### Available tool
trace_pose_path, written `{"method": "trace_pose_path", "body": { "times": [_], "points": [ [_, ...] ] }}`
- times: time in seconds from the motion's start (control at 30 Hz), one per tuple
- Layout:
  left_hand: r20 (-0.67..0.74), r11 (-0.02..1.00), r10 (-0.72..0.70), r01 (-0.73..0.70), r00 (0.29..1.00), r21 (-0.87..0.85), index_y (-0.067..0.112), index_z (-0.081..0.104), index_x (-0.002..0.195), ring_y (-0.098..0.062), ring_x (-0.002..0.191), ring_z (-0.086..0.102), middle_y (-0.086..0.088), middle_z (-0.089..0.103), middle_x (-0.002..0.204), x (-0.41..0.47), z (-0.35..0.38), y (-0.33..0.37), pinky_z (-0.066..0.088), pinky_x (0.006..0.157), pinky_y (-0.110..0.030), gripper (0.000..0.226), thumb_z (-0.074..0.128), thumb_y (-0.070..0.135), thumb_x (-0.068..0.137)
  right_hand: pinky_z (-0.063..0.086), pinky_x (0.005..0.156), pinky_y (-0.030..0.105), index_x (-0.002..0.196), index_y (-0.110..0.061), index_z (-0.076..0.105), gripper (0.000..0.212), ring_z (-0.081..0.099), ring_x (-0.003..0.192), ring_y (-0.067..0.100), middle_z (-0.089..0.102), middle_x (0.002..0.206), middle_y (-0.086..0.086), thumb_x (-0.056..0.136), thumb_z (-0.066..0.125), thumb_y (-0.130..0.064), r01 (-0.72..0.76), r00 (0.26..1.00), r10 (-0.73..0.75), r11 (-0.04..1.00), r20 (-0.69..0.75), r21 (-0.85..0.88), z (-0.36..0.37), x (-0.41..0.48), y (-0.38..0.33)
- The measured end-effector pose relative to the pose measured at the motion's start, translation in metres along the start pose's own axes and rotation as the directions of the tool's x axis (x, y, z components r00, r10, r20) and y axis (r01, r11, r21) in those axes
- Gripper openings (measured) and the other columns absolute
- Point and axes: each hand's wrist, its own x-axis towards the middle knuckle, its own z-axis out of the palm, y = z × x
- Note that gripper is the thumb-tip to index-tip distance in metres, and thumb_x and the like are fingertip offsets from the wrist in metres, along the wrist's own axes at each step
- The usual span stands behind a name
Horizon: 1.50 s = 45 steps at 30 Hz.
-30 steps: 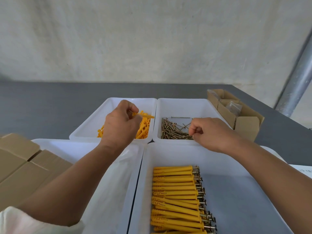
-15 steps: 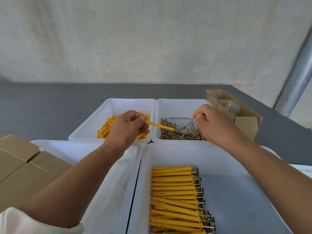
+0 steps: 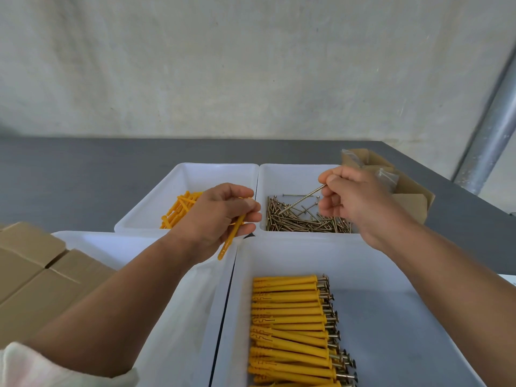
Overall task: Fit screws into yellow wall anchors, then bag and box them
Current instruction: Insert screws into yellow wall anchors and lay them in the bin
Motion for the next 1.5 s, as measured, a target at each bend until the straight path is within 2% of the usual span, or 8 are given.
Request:
{"method": "trace_pose_path", "body": {
  "times": [0.13, 0.37, 0.67, 1.03, 1.3, 1.5],
  "points": [
    [0.093, 0.999, -0.019, 0.016, 0.996, 0.030, 0.008, 0.066, 0.098, -0.011, 0.068, 0.070, -0.004, 0.073, 0.080, -0.002, 0.003, -0.001, 0.052, 0.053, -0.018, 0.010, 0.058, 0.003, 0.094, 0.055, 0.063, 0.032, 0.089, -0.015, 0.066, 0.025, 0.063, 0.057, 0.011, 0.060, 0.078, 0.003, 0.099, 0.045, -0.007, -0.022, 1.000, 0.020, 0.995, 0.023, 0.096, 0.000, -0.002, -0.005],
    [0.167, 0.993, -0.045, 0.026, 0.985, 0.114, 0.008, 0.068, 0.100, -0.012, 0.070, 0.069, -0.006, 0.075, 0.085, -0.006, 0.005, -0.001, 0.053, 0.055, -0.019, 0.012, 0.058, 0.005, 0.094, 0.053, 0.058, 0.030, 0.089, -0.015, 0.066, 0.023, 0.061, 0.056, 0.012, 0.060, 0.079, 0.003, 0.099, 0.046, -0.009, -0.031, 0.999, 0.026, 0.994, 0.045, 0.105, 0.001, -0.006, -0.007],
    [0.199, 0.985, -0.054, 0.019, 0.979, 0.173, 0.010, 0.069, 0.102, -0.013, 0.073, 0.070, -0.008, 0.075, 0.093, -0.006, 0.006, -0.003, 0.054, 0.057, -0.019, 0.012, 0.060, 0.007, 0.093, 0.054, 0.059, 0.030, 0.092, -0.014, 0.066, 0.021, 0.060, 0.056, 0.011, 0.060, 0.079, 0.003, 0.100, 0.047, -0.010, -0.027, 0.997, 0.021, 0.996, 0.076, 0.083, 0.003, -0.009, -0.008],
    [0.214, 0.980, -0.067, 0.024, 0.974, 0.198, 0.011, 0.068, 0.103, -0.012, 0.072, 0.069, -0.007, 0.076, 0.092, -0.004, 0.007, -0.004, 0.053, 0.056, -0.019, 0.013, 0.062, 0.007, 0.092, 0.055, 0.059, 0.028, 0.090, -0.017, 0.068, 0.023, 0.062, 0.056, 0.009, 0.063, 0.080, 0.002, 0.099, 0.048, -0.011, -0.022, 0.993, 0.020, 1.000, 0.120, 0.019, 0.005, -0.010, -0.005],
    [0.236, 0.975, -0.055, 0.001, 0.970, 0.223, 0.013, 0.062, 0.112, -0.012, 0.069, 0.069, -0.006, 0.075, 0.089, -0.005, 0.008, -0.004, 0.053, 0.056, -0.020, 0.022, 0.064, 0.007, 0.091, 0.054, 0.059, 0.026, 0.086, -0.019, 0.071, 0.026, 0.063, 0.057, 0.011, 0.069, 0.075, 0.000, 0.095, 0.051, -0.006, -0.004, 0.967, 0.027, 0.996, 0.254, -0.090, 0.008, -0.019, -0.009],
    [0.260, 0.962, -0.050, -0.024, 0.964, 0.273, 0.015, 0.057, 0.118, -0.015, 0.074, 0.071, -0.007, 0.075, 0.090, -0.007, 0.010, -0.004, 0.054, 0.059, -0.022, 0.032, 0.067, 0.007, 0.089, 0.055, 0.062, 0.025, 0.096, -0.025, 0.071, 0.025, 0.064, 0.059, 0.009, 0.070, 0.077, -0.002, 0.097, 0.052, -0.009, 0.037, 0.915, 0.049, 0.978, 0.400, -0.205, 0.011, -0.025, -0.012]
  ]
}}
